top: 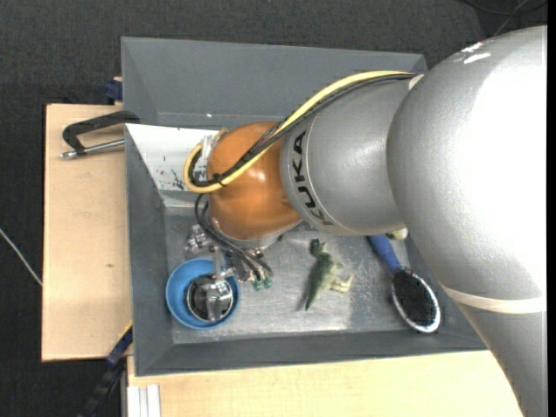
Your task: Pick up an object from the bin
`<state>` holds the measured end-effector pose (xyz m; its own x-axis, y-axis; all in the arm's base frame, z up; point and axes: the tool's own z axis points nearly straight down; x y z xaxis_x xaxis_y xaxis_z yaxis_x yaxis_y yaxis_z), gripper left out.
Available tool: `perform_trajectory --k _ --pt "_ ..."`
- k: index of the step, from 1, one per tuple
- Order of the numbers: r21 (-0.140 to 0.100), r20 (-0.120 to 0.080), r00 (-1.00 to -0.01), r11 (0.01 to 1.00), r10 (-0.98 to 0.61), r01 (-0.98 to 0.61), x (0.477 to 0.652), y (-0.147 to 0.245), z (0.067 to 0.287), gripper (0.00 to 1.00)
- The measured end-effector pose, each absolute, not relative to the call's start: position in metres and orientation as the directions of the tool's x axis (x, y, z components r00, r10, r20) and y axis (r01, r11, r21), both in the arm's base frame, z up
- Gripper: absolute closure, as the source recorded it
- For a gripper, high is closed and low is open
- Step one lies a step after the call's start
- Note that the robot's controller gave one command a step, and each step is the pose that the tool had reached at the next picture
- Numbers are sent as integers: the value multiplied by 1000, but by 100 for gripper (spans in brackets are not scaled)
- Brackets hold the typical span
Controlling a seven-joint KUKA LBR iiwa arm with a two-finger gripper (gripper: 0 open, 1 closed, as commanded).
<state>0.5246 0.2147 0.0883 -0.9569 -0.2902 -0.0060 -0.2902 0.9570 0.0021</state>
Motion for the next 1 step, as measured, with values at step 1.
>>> perform_trajectory --k 1 --pt "7 -10 -966 966 -257 -257 526 207 79 0"
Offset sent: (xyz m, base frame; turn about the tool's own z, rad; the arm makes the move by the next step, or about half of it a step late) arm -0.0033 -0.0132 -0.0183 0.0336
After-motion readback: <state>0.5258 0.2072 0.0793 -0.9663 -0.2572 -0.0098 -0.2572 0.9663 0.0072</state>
